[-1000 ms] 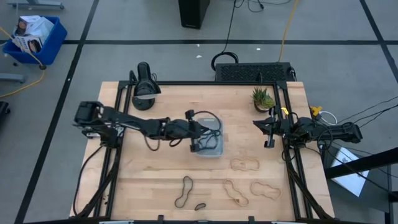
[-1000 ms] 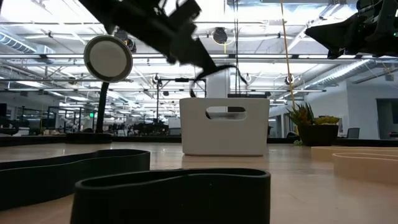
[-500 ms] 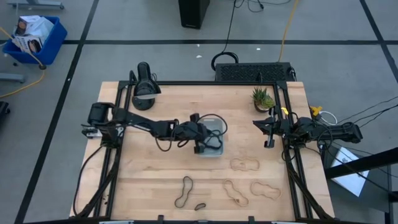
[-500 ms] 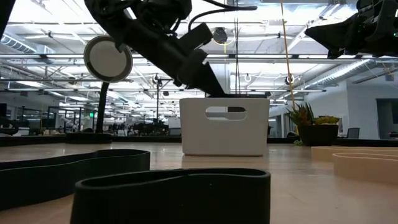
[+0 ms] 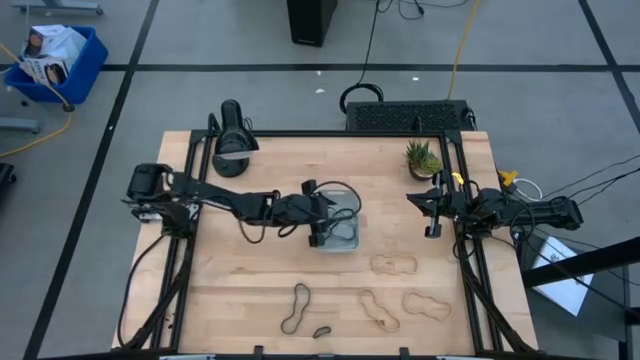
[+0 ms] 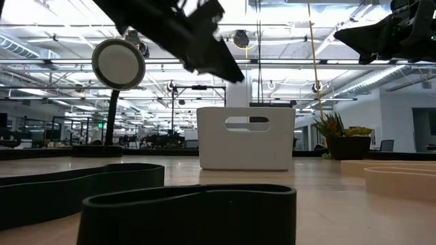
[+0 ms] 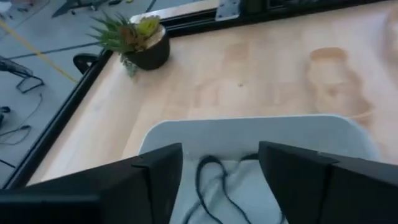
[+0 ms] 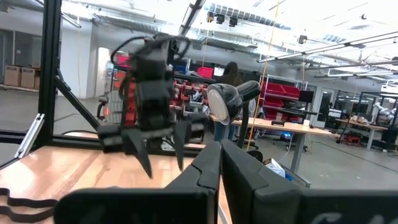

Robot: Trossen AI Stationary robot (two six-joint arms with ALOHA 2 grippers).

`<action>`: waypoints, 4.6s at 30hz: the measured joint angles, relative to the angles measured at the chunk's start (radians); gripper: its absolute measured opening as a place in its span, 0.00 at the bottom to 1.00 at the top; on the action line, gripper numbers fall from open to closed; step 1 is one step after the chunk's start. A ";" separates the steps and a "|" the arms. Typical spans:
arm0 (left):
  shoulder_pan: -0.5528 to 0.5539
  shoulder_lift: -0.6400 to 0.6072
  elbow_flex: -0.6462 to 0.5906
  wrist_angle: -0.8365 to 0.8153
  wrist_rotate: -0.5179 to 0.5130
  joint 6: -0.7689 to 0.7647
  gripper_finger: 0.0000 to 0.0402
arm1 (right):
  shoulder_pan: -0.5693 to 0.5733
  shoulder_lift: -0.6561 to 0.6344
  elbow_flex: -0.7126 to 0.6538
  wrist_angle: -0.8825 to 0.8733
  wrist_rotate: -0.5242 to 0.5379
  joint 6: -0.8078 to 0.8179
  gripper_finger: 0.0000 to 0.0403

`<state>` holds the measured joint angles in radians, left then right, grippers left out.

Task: Pick and place rubber bands into bin
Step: Put the brown rubber band into the gray container

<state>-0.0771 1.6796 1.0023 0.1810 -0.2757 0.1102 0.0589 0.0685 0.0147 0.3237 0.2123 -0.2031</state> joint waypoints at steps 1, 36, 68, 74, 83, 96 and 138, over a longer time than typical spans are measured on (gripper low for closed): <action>-0.013 -0.026 0.000 -0.027 -0.003 -0.017 0.55 | 0.000 0.000 0.000 0.000 0.000 0.000 0.02; -0.311 -0.561 -0.451 0.265 -0.193 0.082 0.01 | 0.000 0.000 0.000 -0.005 -0.003 0.007 0.02; -0.381 -1.054 -0.971 0.626 -0.453 0.270 0.01 | 0.000 0.000 0.000 -0.016 -0.041 0.053 0.02; -0.382 -1.051 -0.970 0.625 -0.450 0.247 0.04 | 0.001 0.014 0.000 -0.004 -0.069 0.028 0.03; -0.382 -1.051 -0.970 0.623 -0.450 0.245 0.03 | 0.076 0.294 0.083 -0.031 -0.064 0.078 0.22; -0.382 -1.050 -0.969 0.573 -0.449 0.189 0.10 | 0.297 0.818 0.360 -0.279 0.144 0.313 0.52; -0.382 -1.051 -0.969 0.548 -0.449 0.143 0.09 | 0.485 1.201 0.347 -0.232 0.192 0.435 0.01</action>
<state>-0.4587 0.6289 0.0334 0.7292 -0.7246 0.2535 0.5442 1.2690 0.3621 0.0913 0.4043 0.2314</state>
